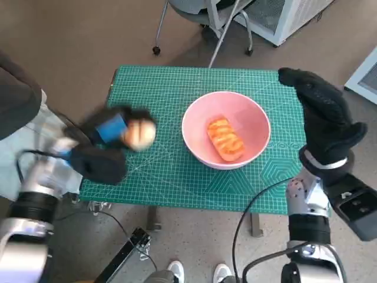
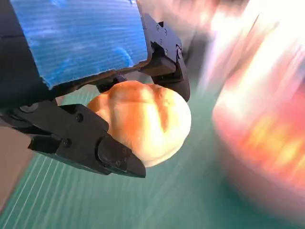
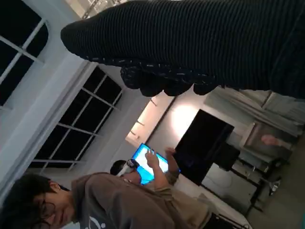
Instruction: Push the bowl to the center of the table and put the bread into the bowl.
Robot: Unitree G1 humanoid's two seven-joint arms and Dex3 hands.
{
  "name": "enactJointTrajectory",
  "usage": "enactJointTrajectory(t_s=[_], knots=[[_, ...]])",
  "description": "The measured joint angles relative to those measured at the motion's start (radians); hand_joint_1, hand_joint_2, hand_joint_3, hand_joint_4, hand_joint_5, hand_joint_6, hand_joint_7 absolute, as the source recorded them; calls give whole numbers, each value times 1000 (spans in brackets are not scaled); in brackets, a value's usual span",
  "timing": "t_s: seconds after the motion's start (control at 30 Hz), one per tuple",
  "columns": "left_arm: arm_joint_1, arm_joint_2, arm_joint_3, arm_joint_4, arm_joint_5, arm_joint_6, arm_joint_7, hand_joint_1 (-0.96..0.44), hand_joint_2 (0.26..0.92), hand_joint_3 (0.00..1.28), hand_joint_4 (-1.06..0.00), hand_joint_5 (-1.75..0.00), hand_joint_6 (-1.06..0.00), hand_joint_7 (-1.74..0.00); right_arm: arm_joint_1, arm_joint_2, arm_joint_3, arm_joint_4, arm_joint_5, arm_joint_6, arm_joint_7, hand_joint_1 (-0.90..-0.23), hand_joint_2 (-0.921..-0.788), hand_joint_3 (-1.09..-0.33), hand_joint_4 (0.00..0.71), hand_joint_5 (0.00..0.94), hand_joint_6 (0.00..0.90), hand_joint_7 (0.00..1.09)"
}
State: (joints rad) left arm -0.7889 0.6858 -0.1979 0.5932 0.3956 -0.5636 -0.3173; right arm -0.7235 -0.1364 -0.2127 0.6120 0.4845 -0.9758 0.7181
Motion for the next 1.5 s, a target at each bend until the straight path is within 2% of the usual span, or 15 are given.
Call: enactJointTrajectory(t_s=[0.23,0.43,0.7,0.73,0.77,0.8,0.9,1.0,1.1,1.17,1.4,1.5], knots=[[-120,-49,39,-89,-50,7,1,2,910,59,-659,-1152,-718,-1122,-17,6,3,22,-1,-11,2,-527,-921,-601,343,2,11,838],[-221,-140,3,-150,-14,72,2,2,909,31,-694,-1100,-753,-1097,-24,12,4,35,0,-11,5,-532,-921,-599,344,3,15,829],[-346,-272,-98,65,61,-19,58,0,920,55,-661,-1151,-681,-1160,-24,22,6,35,-20,-18,0,-555,-921,-592,346,3,21,815],[-355,-285,-108,94,73,-29,68,0,920,80,-641,-1178,-643,-1192,-24,23,6,34,-21,-19,-2,-556,-921,-591,346,3,22,814],[-365,-303,-124,134,83,-36,74,-20,897,106,-483,-982,-446,-1043,-23,23,6,33,-22,-20,-5,-555,-921,-591,346,3,22,811],[-371,-319,-139,162,86,-31,69,-36,874,115,-353,-737,-307,-851,-23,23,6,32,-22,-20,-8,-554,-921,-591,346,3,23,810],[-378,-364,-180,220,96,52,-20,-68,816,103,-116,-282,-100,-455,-21,21,5,25,-22,-20,-17,-551,-921,-591,346,3,24,806],[-377,-397,-227,246,120,182,-139,-110,771,80,-37,-92,-32,-282,-20,21,6,14,-22,-21,-21,-545,-921,-592,345,2,24,804],[-375,-418,-255,257,126,295,-251,-162,757,63,-12,-29,-10,-253,-13,21,7,2,-27,-21,-28,-534,-921,-596,344,2,23,803],[-370,-421,-259,255,124,330,-292,-184,755,58,-5,-15,-5,-246,-4,20,8,-6,-30,-20,-31,-530,-921,-599,343,1,23,804],[-368,-412,-256,227,115,383,-331,-205,754,49,1,0,1,-239,4,17,9,-19,-40,-19,-42,-526,-921,-603,343,1,21,807],[-353,-411,-216,223,73,332,-308,-327,820,43,-18,-4,-2,-355,5,18,10,-24,-48,-16,-53,-526,-921,-605,343,1,13,807]])
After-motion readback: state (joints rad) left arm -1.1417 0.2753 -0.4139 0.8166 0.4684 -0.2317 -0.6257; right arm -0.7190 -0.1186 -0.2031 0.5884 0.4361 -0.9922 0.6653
